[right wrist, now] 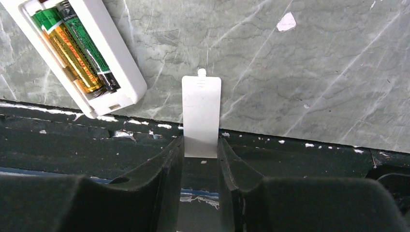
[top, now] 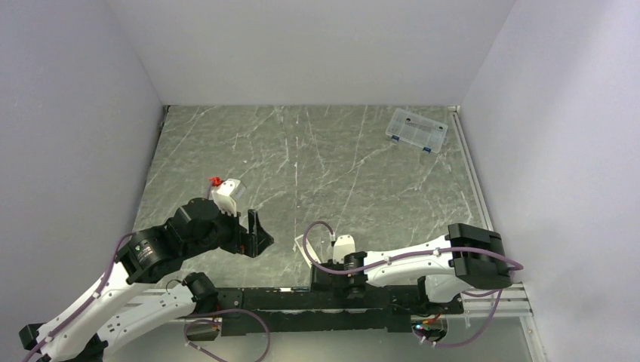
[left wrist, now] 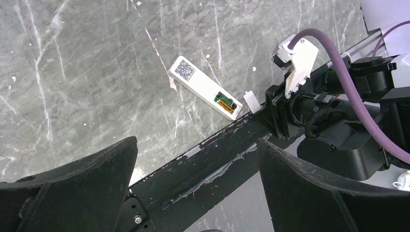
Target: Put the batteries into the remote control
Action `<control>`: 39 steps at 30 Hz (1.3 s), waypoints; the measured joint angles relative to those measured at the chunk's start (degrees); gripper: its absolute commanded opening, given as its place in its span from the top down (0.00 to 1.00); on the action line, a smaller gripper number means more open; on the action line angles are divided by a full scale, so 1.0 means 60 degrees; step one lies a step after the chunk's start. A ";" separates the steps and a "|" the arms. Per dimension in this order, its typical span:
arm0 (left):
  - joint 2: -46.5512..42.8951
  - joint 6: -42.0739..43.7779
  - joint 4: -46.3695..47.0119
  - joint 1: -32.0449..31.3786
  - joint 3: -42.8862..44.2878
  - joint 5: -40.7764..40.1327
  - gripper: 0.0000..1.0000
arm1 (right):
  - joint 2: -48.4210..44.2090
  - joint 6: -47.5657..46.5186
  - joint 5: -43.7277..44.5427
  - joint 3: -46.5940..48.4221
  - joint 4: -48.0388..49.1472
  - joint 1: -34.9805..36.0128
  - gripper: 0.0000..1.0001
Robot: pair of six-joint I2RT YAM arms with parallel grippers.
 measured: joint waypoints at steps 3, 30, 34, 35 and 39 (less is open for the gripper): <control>0.0000 0.0000 0.0007 0.0000 0.0000 0.0033 0.01 | 0.0000 0.0018 0.0029 0.0007 -0.0011 0.0036 0.90; 0.1566 -0.0124 0.0080 0.0000 -0.0033 0.0106 0.01 | -0.1242 -0.2248 0.0841 0.0419 -0.0095 0.0157 0.99; 0.2455 -0.0240 0.0437 0.0000 -0.0033 0.0124 0.03 | -0.1366 -0.2801 0.0852 0.0546 -0.0015 0.0157 0.99; 0.2718 -0.0266 0.0568 0.0000 -0.0033 0.0153 0.03 | -0.1366 -0.2947 0.0852 0.0605 0.0007 0.0157 0.98; 0.3883 -0.0273 0.1330 0.0047 -0.0036 0.0401 0.05 | -0.1392 -0.3439 0.0856 0.0765 0.0058 0.0157 0.98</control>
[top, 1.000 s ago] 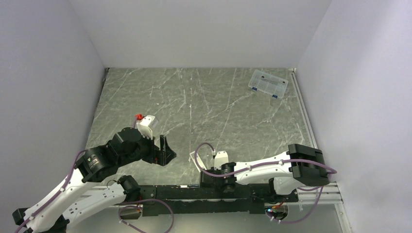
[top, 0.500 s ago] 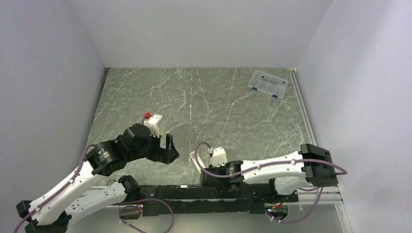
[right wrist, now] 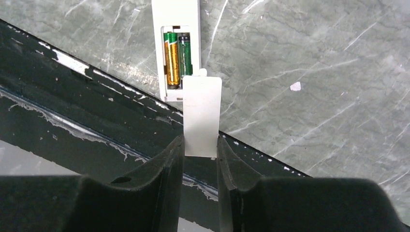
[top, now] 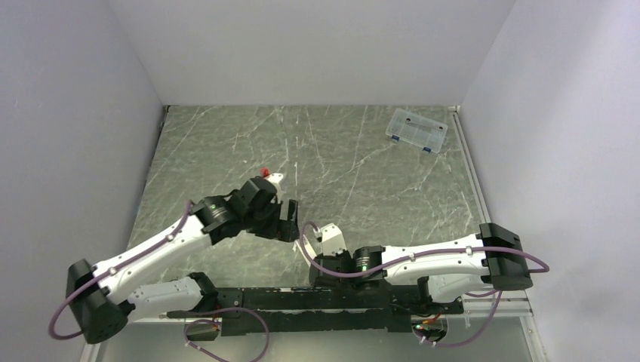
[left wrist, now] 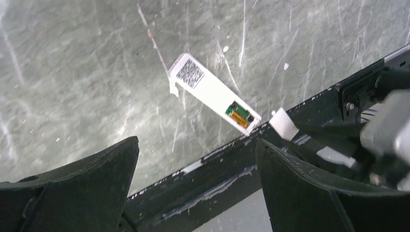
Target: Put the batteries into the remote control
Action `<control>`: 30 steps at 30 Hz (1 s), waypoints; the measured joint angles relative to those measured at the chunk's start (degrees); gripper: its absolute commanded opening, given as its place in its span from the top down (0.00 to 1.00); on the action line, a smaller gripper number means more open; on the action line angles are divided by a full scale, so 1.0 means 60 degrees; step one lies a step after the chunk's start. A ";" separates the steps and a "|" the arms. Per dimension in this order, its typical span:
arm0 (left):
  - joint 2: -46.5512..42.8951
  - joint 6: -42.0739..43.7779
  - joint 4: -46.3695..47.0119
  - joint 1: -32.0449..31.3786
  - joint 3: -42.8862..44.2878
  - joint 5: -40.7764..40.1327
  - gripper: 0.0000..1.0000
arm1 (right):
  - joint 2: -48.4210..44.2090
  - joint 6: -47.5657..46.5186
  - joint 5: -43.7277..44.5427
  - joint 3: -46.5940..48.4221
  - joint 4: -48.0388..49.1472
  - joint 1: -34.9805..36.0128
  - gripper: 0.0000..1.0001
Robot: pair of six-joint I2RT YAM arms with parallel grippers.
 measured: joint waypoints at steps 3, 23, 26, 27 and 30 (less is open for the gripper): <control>0.0943 0.0044 0.0696 0.0153 0.0000 0.0229 0.07 | -0.0124 -0.0372 -0.0011 0.0000 0.0022 -0.0044 0.98; 0.6178 0.0586 0.3519 0.0954 0.1570 0.2280 0.34 | -0.1694 -0.1381 -0.0364 -0.0831 0.0197 -0.0127 0.99; 0.6539 0.0594 0.3625 0.0954 0.1592 0.2524 0.40 | -0.1872 -0.1377 -0.0386 -0.0987 0.0200 -0.0127 0.99; 0.6648 0.0594 0.3650 0.0954 0.1603 0.2579 0.42 | -0.1923 -0.1377 -0.0390 -0.1024 0.0208 -0.0127 0.99; 0.6940 0.0590 0.3683 0.0954 0.1603 0.2754 0.45 | -0.1971 -0.1377 -0.0466 -0.1104 0.0277 -0.0127 0.99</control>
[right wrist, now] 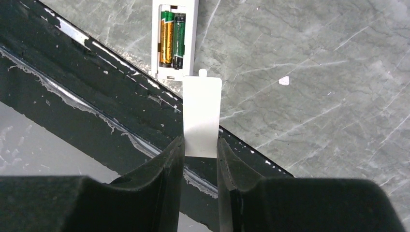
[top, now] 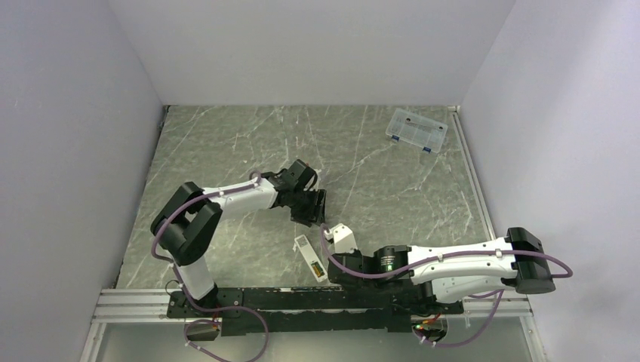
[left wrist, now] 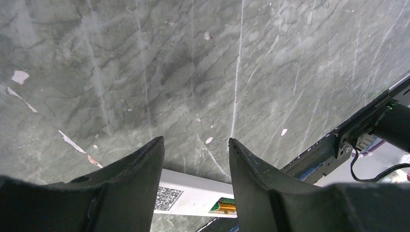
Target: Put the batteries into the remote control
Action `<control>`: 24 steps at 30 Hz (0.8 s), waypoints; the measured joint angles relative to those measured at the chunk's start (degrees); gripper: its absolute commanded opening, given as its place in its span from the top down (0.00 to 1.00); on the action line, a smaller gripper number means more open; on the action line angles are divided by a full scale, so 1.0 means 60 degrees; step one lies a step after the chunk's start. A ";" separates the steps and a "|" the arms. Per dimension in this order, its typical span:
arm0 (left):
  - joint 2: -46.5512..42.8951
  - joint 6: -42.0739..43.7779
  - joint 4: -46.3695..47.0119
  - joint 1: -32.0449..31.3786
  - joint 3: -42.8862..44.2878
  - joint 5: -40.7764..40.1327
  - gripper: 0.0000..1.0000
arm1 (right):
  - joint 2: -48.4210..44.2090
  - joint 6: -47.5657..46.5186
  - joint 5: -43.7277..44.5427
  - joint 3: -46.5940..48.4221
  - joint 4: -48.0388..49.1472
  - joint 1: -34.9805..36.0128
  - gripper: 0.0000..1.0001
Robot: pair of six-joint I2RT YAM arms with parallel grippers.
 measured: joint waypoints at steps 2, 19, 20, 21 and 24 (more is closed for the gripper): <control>0.0087 -0.0004 0.0044 0.0000 -0.0011 0.0091 0.48 | 0.0007 0.0000 -0.0073 -0.0033 0.0055 0.0000 0.99; -0.0306 -0.0277 0.0685 0.0007 -0.1362 0.0364 0.56 | 0.0441 -0.0076 -0.0382 -0.0044 0.0302 0.0000 0.97; -0.0375 -0.0288 0.0678 0.0007 -0.1439 0.0361 0.56 | 0.0474 -0.0102 -0.0390 -0.0044 0.0313 0.0000 0.97; -0.0463 -0.0295 0.0681 0.0007 -0.1530 0.0353 0.56 | 0.0525 -0.0153 -0.0393 -0.0044 0.0328 0.0000 0.97; -0.0685 -0.0364 0.0674 0.0007 -0.1756 0.0295 0.56 | 0.0678 -0.0335 -0.0444 -0.0044 0.0346 0.0000 0.96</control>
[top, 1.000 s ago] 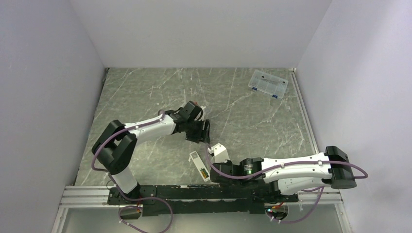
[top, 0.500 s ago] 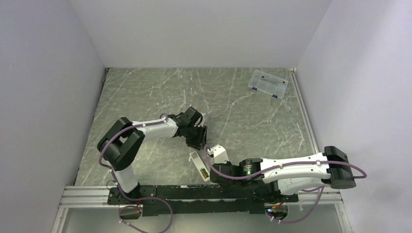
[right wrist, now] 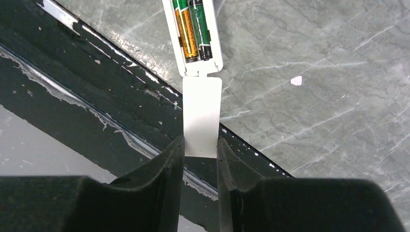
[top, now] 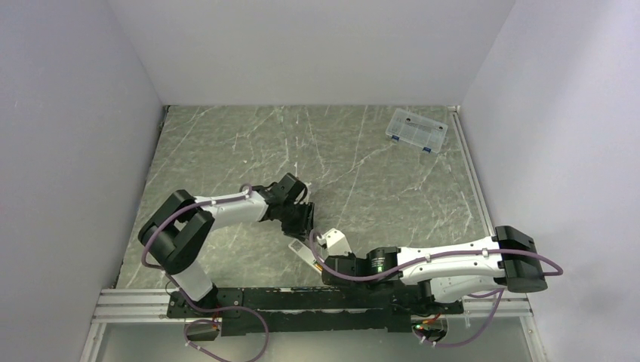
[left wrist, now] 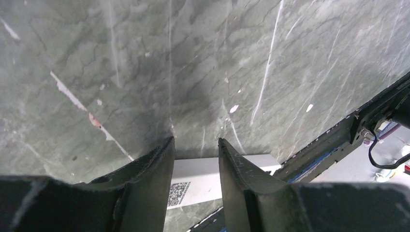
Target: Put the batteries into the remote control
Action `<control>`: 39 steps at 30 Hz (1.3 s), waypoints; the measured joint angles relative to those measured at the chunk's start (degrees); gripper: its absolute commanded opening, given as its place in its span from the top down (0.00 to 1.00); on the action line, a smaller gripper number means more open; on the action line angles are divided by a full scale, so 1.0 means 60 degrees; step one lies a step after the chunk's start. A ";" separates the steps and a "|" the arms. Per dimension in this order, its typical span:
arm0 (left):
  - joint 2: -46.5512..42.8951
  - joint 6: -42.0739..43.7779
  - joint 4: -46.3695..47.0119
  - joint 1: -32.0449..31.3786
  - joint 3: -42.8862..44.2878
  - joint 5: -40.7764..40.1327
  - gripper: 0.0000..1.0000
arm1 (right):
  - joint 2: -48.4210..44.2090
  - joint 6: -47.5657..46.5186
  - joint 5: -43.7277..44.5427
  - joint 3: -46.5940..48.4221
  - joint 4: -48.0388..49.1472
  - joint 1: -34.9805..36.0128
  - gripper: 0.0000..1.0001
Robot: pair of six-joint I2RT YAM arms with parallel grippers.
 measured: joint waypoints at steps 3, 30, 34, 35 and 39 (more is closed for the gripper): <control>-0.0248 -0.0073 0.0004 0.0000 -0.0237 -0.0073 0.56 | 0.0117 -0.0226 -0.0058 0.0018 -0.0015 0.0000 0.96; -0.4564 -0.0244 -0.2750 0.0000 0.0146 -0.2004 0.24 | 0.0882 -0.4091 -0.1596 0.1082 0.0233 -0.1654 0.97; -0.5351 -0.0244 -0.3632 0.0000 0.0499 -0.2521 0.22 | 0.1060 -0.4379 -0.1800 0.1096 0.0368 -0.1854 0.97; -0.5570 -0.0240 -0.3872 0.0000 0.0608 -0.2681 0.22 | 0.1133 -0.4433 -0.1851 0.1100 0.0397 -0.1891 0.97; -0.6386 -0.0204 -0.4586 0.0000 0.0958 -0.3198 0.19 | 0.1453 -0.4630 -0.1971 0.1107 0.0506 -0.1993 0.98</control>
